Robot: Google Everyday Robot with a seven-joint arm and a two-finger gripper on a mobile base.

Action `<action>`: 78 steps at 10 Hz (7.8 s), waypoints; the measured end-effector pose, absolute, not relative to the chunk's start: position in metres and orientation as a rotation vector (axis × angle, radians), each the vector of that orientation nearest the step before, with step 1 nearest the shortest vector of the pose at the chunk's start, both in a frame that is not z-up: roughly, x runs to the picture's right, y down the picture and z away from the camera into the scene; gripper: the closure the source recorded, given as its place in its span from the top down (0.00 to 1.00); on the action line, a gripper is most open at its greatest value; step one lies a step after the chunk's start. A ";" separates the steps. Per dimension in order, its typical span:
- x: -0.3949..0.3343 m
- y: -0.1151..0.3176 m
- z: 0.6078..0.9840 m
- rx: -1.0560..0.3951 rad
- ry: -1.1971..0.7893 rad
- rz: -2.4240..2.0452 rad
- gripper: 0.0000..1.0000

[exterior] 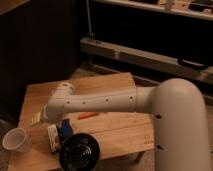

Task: Place the eraser in the ceramic cup

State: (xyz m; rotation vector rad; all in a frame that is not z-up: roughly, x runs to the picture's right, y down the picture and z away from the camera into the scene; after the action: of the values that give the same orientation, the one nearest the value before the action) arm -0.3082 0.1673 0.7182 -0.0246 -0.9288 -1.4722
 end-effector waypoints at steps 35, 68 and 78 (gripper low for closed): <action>-0.338 0.240 0.779 -0.207 -0.953 -1.666 0.62; -0.322 0.014 0.652 0.662 -0.619 -1.452 0.06; -0.361 -0.090 0.547 0.969 -0.841 -1.320 0.06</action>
State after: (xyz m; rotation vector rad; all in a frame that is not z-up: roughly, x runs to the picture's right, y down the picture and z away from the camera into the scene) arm -0.3609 -0.0896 0.5474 0.9687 -0.8413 -1.3205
